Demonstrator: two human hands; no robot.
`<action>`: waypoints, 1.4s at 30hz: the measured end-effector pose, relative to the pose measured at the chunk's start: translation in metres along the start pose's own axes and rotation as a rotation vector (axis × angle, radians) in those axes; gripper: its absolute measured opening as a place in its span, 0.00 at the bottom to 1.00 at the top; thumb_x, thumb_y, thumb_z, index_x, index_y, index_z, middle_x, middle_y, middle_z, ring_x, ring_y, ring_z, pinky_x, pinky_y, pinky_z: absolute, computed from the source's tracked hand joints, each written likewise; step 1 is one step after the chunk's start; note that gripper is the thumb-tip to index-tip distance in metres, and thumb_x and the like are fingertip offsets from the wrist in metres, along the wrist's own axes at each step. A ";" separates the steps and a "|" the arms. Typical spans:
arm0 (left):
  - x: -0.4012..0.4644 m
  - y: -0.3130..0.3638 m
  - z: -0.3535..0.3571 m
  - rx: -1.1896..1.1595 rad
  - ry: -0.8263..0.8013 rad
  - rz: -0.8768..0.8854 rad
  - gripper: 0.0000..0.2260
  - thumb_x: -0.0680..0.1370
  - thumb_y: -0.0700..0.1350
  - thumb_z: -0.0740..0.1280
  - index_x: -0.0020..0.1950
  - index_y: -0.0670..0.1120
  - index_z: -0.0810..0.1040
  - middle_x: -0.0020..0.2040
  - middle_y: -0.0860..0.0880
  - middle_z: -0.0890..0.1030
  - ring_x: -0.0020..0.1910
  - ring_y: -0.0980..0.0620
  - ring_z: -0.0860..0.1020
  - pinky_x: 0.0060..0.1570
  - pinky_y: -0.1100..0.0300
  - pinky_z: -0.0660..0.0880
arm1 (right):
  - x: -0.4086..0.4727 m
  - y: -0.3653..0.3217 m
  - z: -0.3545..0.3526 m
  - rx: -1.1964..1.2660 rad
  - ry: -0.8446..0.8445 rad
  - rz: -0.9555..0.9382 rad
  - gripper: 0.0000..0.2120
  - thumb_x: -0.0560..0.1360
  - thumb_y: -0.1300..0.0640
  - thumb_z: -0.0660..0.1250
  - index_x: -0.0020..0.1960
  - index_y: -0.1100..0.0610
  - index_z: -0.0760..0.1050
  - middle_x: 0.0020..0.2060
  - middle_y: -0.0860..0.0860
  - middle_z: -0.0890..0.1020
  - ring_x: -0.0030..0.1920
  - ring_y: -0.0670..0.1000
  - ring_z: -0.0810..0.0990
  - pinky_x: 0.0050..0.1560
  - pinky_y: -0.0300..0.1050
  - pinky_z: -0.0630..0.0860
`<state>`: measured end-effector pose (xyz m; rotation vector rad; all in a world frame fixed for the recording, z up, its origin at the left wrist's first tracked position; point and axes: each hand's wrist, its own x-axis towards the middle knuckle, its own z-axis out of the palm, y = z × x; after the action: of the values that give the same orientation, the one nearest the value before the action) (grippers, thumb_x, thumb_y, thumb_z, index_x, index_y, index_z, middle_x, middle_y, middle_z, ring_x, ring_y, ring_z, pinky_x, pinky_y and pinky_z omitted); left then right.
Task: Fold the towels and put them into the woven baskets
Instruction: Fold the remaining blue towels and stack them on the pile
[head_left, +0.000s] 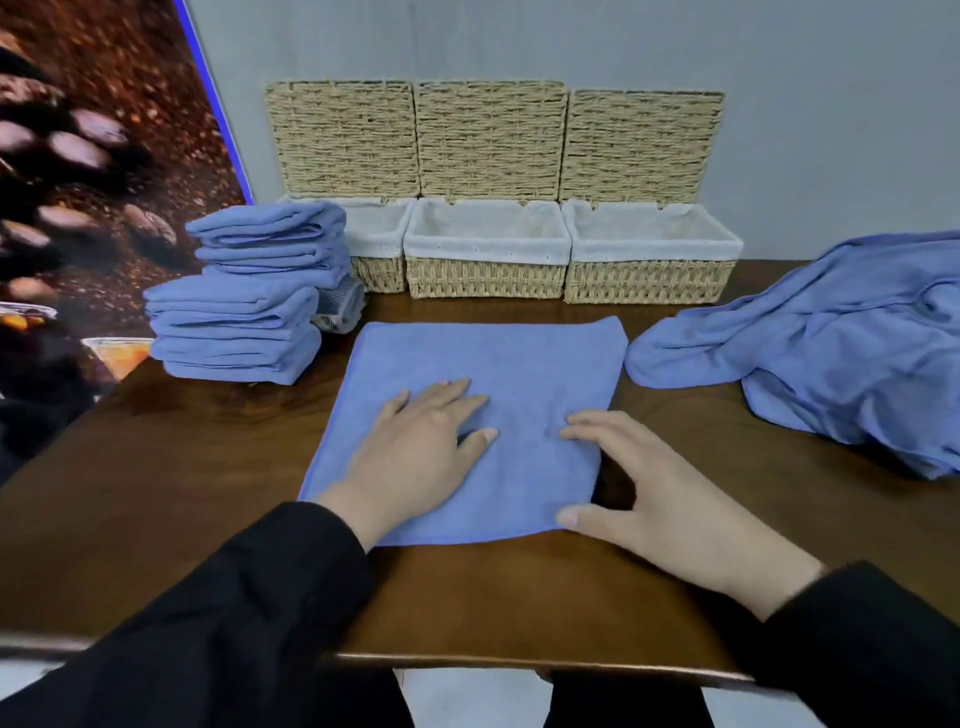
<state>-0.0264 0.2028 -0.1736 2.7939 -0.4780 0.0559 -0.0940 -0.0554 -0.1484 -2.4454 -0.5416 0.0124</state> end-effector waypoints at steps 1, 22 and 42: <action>0.000 0.000 0.000 0.000 0.000 -0.001 0.26 0.83 0.64 0.53 0.80 0.58 0.61 0.82 0.57 0.56 0.81 0.56 0.52 0.79 0.48 0.48 | -0.002 -0.001 0.002 -0.065 -0.030 -0.006 0.35 0.69 0.28 0.68 0.73 0.37 0.66 0.72 0.27 0.59 0.74 0.28 0.49 0.76 0.39 0.51; -0.002 -0.002 -0.001 -0.078 0.012 -0.011 0.25 0.83 0.62 0.57 0.79 0.56 0.66 0.81 0.56 0.59 0.80 0.57 0.54 0.80 0.51 0.48 | 0.005 -0.005 -0.038 -0.457 0.559 -0.050 0.10 0.71 0.64 0.61 0.48 0.55 0.78 0.44 0.49 0.80 0.45 0.58 0.78 0.43 0.53 0.72; -0.012 0.002 -0.019 0.050 -0.113 0.056 0.29 0.82 0.65 0.53 0.82 0.58 0.55 0.83 0.56 0.51 0.81 0.57 0.47 0.80 0.50 0.44 | -0.046 0.010 -0.040 -0.223 0.143 -0.122 0.09 0.82 0.51 0.62 0.46 0.46 0.77 0.50 0.40 0.76 0.54 0.46 0.77 0.55 0.42 0.72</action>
<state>-0.0379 0.2103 -0.1557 2.8437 -0.5900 -0.0788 -0.1269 -0.1037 -0.1278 -2.5981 -0.6567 -0.2849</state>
